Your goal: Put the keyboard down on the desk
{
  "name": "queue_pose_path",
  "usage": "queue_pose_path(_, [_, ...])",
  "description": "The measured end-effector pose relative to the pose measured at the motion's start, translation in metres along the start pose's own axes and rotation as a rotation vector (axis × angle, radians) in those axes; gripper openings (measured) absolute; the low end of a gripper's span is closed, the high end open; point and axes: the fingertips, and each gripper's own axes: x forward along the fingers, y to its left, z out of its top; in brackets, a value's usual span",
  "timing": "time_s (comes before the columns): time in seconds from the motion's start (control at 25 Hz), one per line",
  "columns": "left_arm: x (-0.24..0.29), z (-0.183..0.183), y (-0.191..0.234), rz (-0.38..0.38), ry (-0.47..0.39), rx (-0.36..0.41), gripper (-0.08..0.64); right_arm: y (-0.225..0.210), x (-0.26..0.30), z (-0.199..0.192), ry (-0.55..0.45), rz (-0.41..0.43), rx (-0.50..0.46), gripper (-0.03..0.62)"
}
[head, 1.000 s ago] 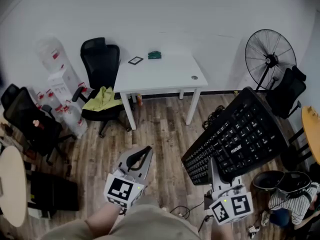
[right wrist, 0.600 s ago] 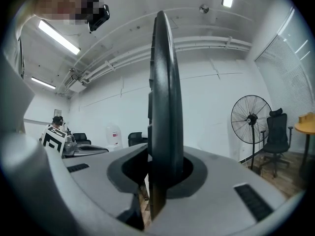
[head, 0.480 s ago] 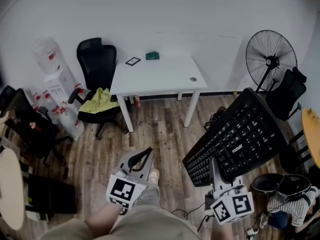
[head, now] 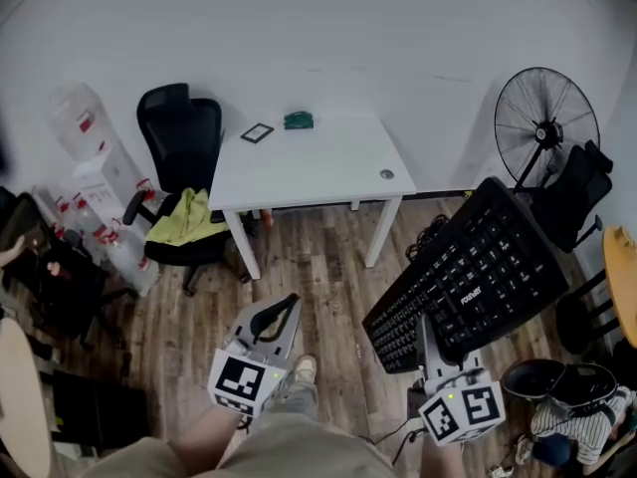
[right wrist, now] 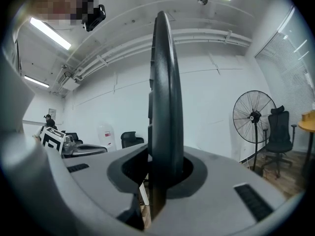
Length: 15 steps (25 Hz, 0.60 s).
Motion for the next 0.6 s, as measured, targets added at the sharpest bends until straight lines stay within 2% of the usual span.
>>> queue_pose_path(0.36, [0.021, 0.007, 0.011, -0.004, -0.077, 0.042, 0.029, -0.013, 0.012, -0.002, -0.039, -0.020, -0.036, 0.089])
queue_pose_path(0.6, [0.092, 0.012, 0.087, -0.031, -0.013, 0.035, 0.029, -0.021, 0.120, 0.020, -0.018, -0.029, -0.008, 0.089])
